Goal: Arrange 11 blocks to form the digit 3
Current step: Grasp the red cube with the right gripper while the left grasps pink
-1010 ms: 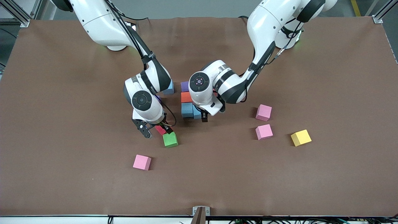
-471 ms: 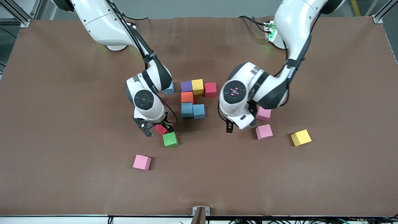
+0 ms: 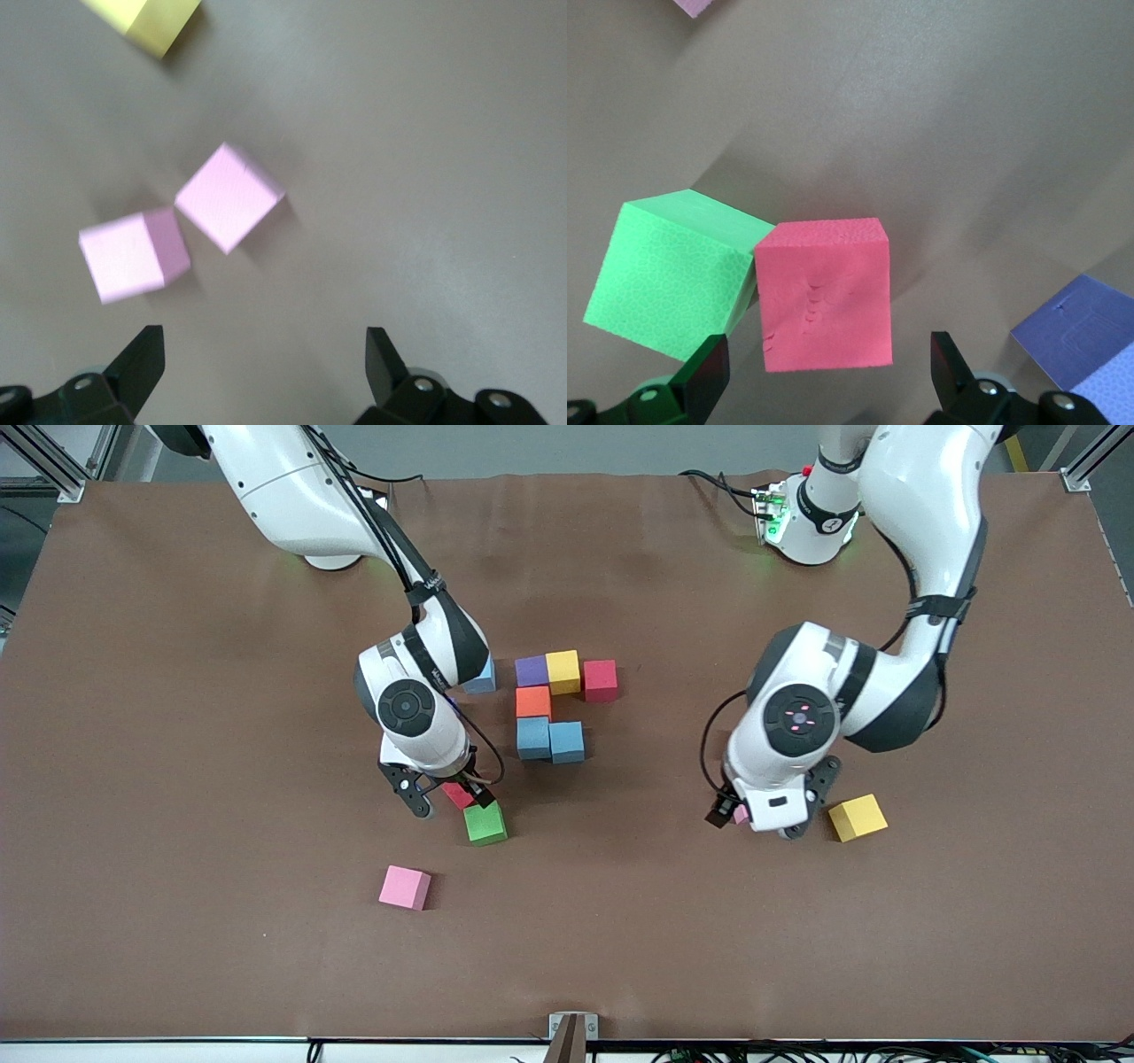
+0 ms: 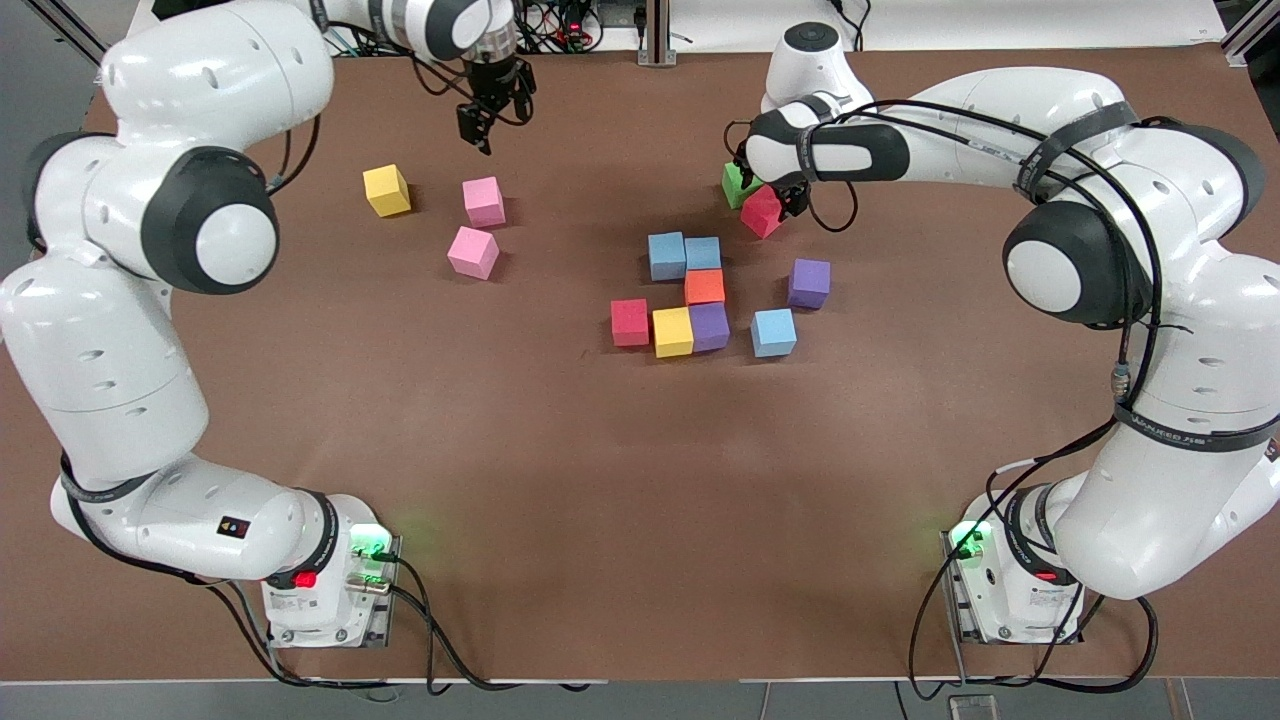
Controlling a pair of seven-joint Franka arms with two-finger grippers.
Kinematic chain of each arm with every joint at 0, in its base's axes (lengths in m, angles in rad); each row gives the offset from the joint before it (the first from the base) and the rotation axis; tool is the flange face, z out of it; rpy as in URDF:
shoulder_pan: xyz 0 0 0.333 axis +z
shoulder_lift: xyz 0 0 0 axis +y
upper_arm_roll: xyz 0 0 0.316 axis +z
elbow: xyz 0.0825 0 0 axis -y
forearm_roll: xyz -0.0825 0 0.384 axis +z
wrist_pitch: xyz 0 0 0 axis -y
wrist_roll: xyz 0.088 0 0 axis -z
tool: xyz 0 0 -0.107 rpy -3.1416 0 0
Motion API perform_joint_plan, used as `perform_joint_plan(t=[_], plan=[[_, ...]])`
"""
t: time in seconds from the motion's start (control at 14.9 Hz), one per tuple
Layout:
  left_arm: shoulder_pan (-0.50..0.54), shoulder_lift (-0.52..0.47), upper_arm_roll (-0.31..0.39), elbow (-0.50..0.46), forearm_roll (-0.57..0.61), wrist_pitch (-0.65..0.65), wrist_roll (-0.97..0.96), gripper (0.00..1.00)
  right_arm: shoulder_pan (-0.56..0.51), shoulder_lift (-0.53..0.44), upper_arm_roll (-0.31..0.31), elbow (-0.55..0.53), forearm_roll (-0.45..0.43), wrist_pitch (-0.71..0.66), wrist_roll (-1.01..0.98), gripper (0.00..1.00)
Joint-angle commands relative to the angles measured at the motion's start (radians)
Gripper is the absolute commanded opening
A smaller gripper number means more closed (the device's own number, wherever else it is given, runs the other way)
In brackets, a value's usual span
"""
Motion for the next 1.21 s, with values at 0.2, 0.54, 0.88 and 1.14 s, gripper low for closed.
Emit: perform_joint_plan(t=[0.2,0.54,0.88,1.14], plan=[[0.093,-0.073,-0.005,-0.276,0.043,0.322,0.204,1.0,0.005,-0.031,-0.004,-0.046,-0.008,0.023,0.019,1.0],[0.138,-0.079,-0.007,-0.369,0.049,0.342,0.56,1.0,0.0,-0.021,-0.004,-0.046,-0.008,0.024,0.019,1.0],[0.13,-0.053,-0.01,-0.364,0.048,0.343,0.573,1.0,-0.003,0.0,-0.004,-0.046,-0.008,0.027,0.021,1.0],[0.123,-0.021,-0.011,-0.363,0.049,0.38,0.59,1.0,-0.01,0.012,-0.006,-0.046,-0.008,0.04,0.019,1.0]])
